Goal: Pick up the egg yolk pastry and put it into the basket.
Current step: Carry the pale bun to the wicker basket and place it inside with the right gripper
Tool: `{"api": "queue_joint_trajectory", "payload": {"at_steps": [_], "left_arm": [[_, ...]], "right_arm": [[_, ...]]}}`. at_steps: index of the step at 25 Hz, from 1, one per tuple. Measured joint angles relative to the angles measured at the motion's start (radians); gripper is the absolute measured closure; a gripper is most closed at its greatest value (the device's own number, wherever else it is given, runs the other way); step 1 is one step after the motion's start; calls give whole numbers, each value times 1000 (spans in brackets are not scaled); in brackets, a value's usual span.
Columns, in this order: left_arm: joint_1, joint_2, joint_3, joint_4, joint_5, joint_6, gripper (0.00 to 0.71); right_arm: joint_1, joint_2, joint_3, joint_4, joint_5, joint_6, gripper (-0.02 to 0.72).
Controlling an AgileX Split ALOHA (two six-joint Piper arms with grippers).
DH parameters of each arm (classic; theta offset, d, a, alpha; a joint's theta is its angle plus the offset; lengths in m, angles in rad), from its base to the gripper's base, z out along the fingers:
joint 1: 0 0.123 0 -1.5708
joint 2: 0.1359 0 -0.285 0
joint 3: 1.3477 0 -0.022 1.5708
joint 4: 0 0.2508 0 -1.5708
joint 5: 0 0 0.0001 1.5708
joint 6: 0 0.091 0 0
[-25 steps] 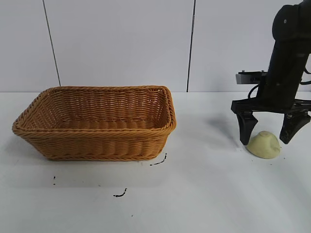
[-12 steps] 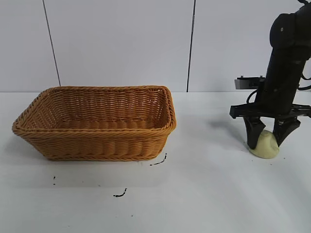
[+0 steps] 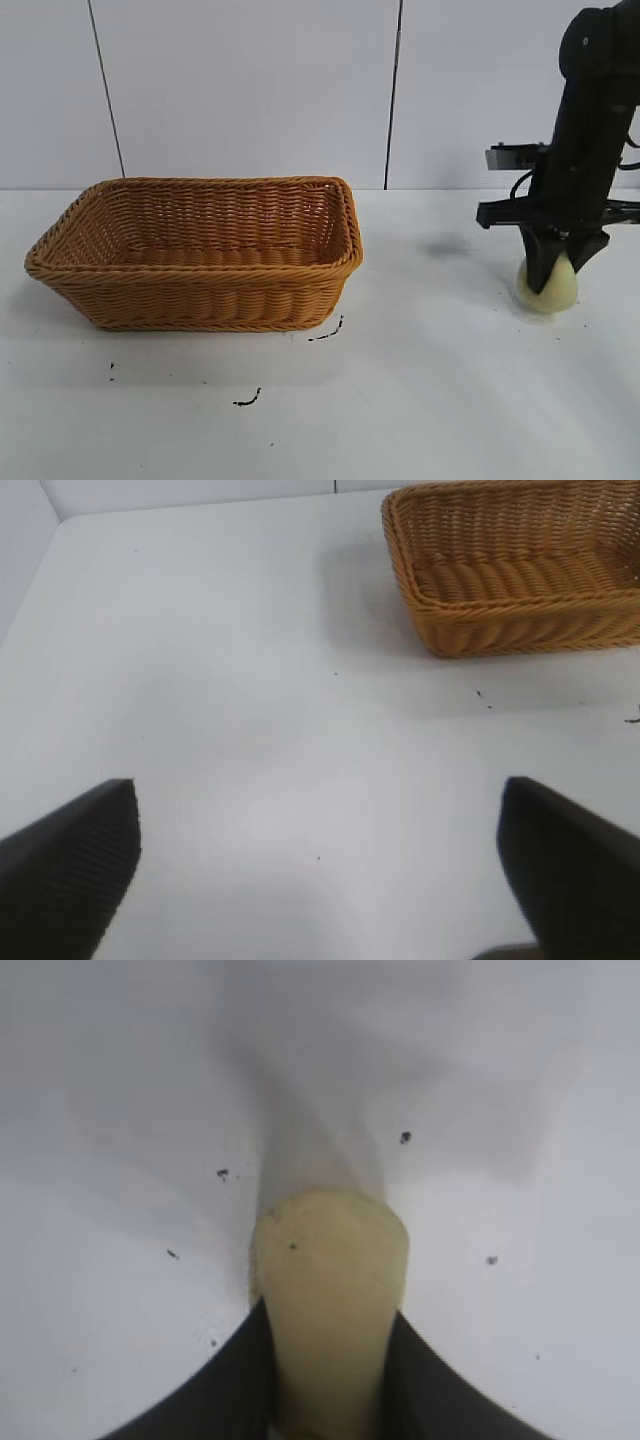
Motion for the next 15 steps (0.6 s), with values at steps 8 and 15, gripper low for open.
{"api": "queue_joint_trajectory", "payload": {"at_steps": [8,15], "left_arm": [[0,0,0,0,0,0,14],[0,0,0,0,0,0,14]], "right_arm": [[4,-1,-149,-2,22,8,542],[132,-1,-151,-11,21,14,542]]}}
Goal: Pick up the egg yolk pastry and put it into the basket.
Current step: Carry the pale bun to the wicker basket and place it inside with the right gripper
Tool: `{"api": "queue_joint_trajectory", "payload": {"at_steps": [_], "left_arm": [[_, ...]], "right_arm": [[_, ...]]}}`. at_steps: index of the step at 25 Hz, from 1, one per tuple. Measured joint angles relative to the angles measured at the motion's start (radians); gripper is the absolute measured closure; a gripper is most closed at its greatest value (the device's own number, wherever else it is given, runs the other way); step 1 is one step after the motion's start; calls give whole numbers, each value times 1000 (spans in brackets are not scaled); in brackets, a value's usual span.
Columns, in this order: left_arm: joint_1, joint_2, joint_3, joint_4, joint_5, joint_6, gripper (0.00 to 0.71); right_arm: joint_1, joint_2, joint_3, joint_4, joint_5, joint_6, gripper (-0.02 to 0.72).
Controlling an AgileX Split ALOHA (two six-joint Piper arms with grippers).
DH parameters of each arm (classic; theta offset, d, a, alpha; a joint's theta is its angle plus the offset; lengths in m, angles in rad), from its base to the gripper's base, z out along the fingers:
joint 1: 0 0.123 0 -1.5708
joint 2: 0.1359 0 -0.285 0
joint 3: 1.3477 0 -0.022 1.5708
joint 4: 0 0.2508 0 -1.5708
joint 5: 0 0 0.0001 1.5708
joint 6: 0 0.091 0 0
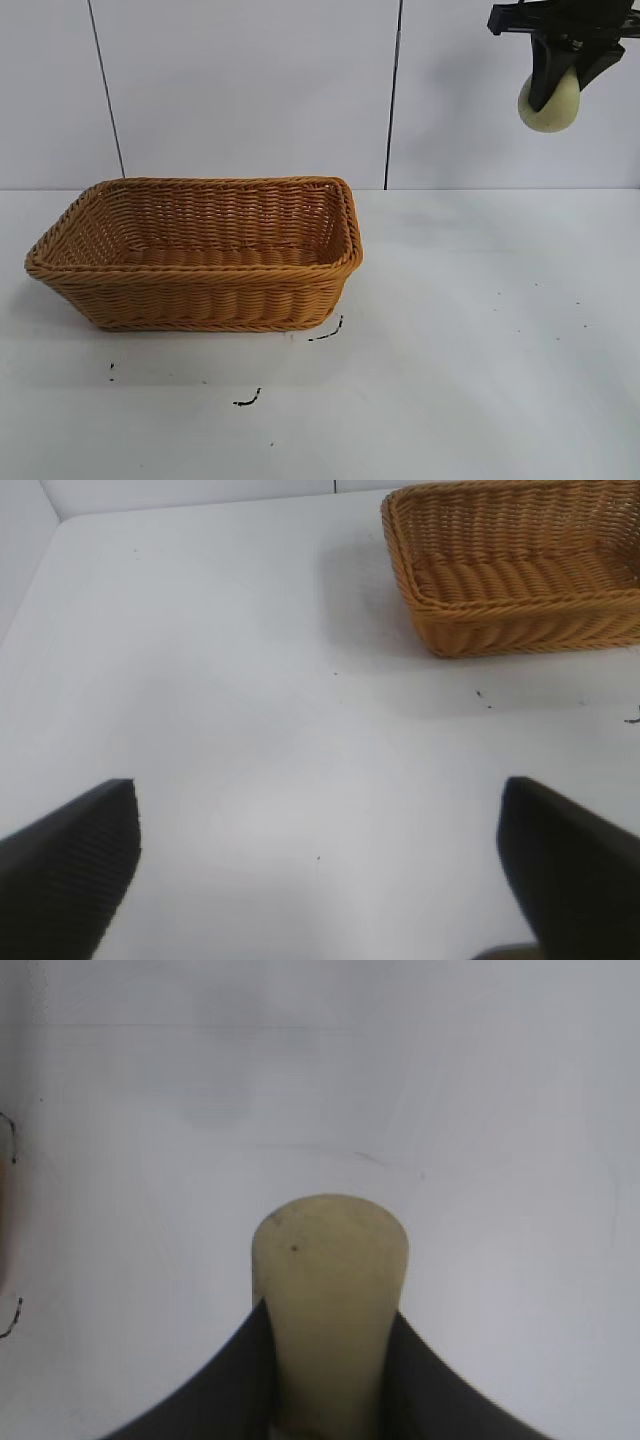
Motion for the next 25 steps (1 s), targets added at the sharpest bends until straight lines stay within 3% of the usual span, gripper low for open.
{"api": "queue_joint_trajectory", "payload": {"at_steps": [15,25], "left_arm": [[0,0,0,0,0,0,14],[0,0,0,0,0,0,14]], "right_arm": [[398,44,-3,3,-211,12,542],[449,232,-3,3,-425,58,542]]}}
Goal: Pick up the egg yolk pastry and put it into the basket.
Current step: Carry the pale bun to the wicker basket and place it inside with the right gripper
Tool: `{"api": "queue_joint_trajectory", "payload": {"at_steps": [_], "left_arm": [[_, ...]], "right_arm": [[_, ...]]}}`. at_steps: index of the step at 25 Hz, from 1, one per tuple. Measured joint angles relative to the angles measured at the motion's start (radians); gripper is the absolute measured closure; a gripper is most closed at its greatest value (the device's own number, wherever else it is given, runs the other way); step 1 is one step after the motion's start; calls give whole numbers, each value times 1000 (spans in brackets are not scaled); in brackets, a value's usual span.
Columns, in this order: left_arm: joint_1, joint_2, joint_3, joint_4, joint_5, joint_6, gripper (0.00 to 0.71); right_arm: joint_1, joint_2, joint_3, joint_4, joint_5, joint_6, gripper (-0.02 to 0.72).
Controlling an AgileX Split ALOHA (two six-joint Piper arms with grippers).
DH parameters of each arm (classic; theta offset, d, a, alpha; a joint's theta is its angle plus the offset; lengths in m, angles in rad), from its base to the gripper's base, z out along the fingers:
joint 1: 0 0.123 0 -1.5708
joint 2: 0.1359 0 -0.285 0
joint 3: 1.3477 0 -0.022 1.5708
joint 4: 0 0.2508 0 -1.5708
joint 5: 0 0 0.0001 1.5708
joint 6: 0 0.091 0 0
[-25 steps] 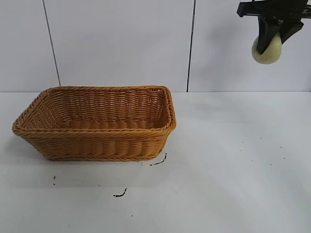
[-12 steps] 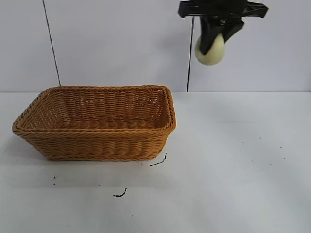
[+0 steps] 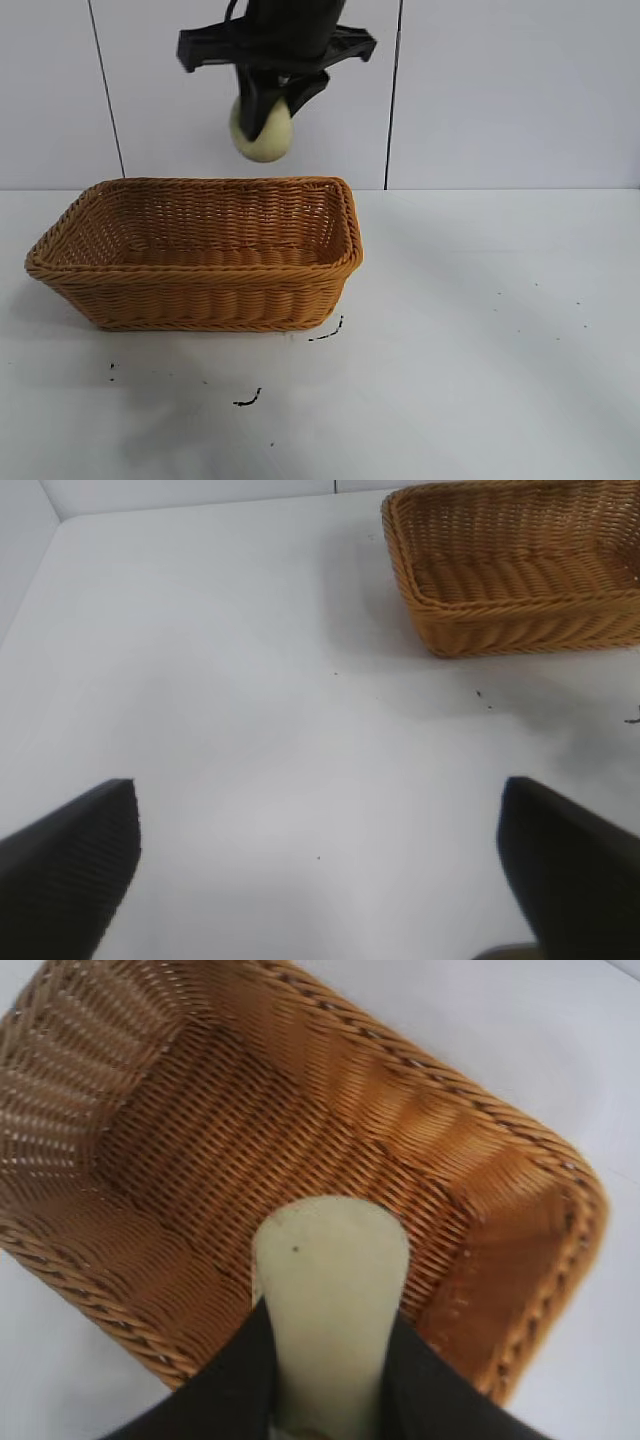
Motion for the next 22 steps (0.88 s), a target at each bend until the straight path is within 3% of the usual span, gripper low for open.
{"api": "queue_joint_trajectory", "payload": {"at_steps": [7,11,13,16,18,22], "left_arm": [[0,0,0,0,0,0,14],[0,0,0,0,0,0,14],[0,0,0,0,0,0,14],[0,0,0,0,0,0,14],[0,0,0,0,0,0,14],[0,0,0,0,0,0,14]], "right_arm": [[0,105,0,-1,-89,4,542],[0,110,0,-3,-101,4,510],[0,110,0,-3,-103,4,448],[0,110,0,-3,-103,4,248],[0,110,0,-3,-99,4,162],[0,87,0,-10,-68,4,120]]}}
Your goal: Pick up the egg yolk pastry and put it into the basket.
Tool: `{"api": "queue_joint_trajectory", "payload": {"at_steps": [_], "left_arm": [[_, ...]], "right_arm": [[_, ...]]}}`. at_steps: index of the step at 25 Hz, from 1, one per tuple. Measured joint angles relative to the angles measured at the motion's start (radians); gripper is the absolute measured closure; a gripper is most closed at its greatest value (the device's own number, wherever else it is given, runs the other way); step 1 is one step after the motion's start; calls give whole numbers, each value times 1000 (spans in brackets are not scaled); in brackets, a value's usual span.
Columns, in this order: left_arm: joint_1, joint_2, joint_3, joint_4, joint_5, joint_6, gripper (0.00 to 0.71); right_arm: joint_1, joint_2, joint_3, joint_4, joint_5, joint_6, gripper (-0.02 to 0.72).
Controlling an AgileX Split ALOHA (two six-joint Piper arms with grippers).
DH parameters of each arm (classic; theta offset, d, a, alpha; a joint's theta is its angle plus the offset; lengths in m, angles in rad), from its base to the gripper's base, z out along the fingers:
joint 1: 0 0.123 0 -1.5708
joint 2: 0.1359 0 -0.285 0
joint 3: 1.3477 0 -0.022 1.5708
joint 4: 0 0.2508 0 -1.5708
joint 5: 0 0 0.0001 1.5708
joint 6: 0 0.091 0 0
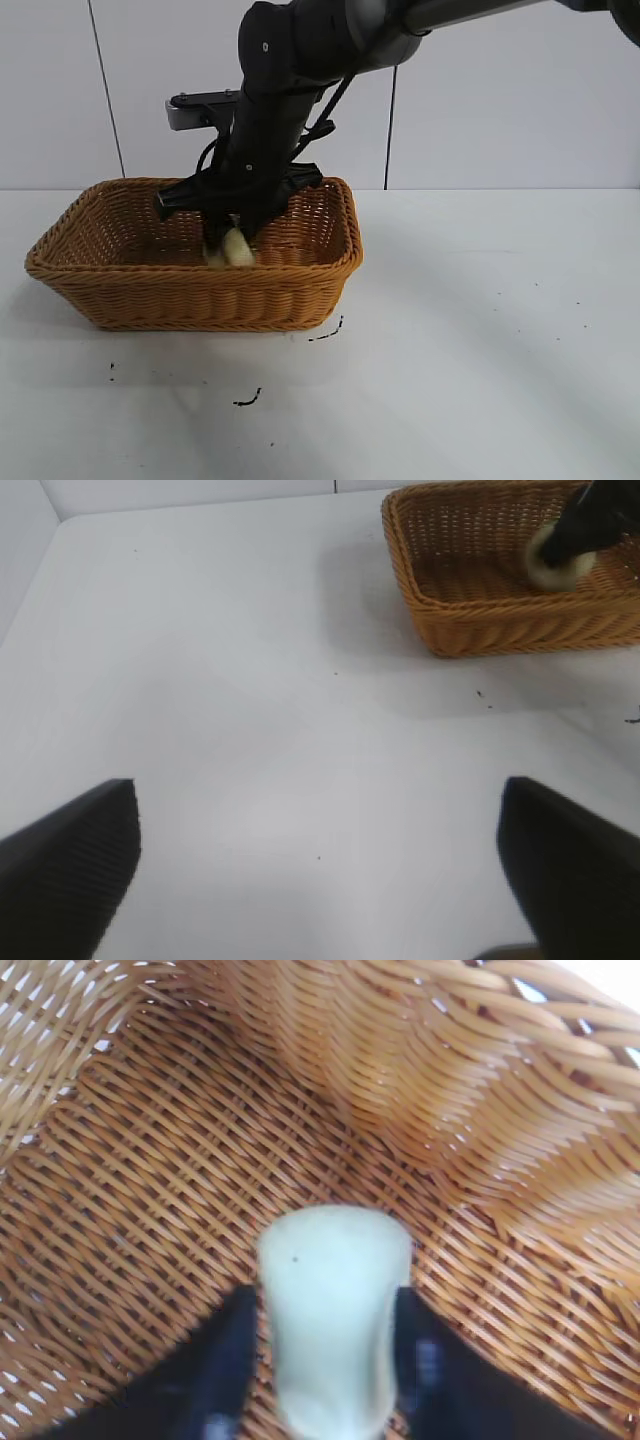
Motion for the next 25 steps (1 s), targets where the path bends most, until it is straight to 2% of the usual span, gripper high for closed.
{"api": "queue_joint_trajectory", "payload": {"at_steps": [5,13,20,25], "left_arm": [[0,0,0,0,0,0,14],[0,0,0,0,0,0,14],[0,0,0,0,0,0,14],[0,0,0,0,0,0,14]], "right_arm": [[0,-77,-66,-34,62,0,120],[-41,-119,-205,-41,241,33,120],[-186,-119,-218,-81,307,44,120],[-352,-119,-218,-102,358,44,120]]}}
